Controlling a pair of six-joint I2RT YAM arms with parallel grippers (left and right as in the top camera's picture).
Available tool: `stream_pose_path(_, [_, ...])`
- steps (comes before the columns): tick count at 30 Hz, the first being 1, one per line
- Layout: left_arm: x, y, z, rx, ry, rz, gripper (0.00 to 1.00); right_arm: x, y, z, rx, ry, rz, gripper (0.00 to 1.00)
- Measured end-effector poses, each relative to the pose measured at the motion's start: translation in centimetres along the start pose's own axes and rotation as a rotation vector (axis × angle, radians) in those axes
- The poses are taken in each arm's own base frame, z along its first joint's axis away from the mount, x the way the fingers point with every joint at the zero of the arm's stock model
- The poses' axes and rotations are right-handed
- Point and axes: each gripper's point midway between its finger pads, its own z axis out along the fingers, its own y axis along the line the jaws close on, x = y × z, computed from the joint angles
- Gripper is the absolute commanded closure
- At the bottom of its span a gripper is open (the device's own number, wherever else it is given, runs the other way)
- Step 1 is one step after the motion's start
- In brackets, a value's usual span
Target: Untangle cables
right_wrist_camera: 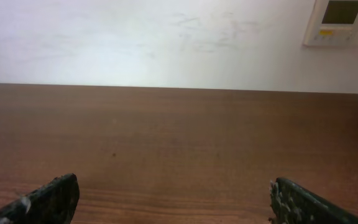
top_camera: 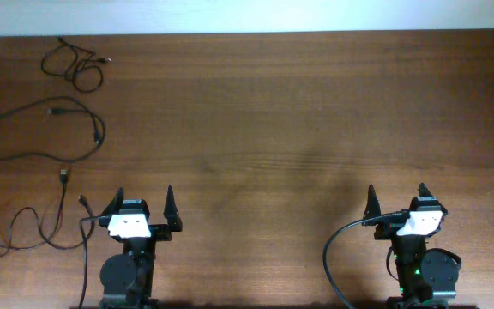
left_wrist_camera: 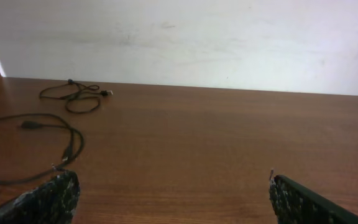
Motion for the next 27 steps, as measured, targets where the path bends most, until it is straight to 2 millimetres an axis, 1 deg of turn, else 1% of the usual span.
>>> stream_pose_path(27, [0.02,0.00,0.00,0.000,0.001,0.015,0.01,0.00,0.00,0.00,0.000,0.000,0.000,0.02])
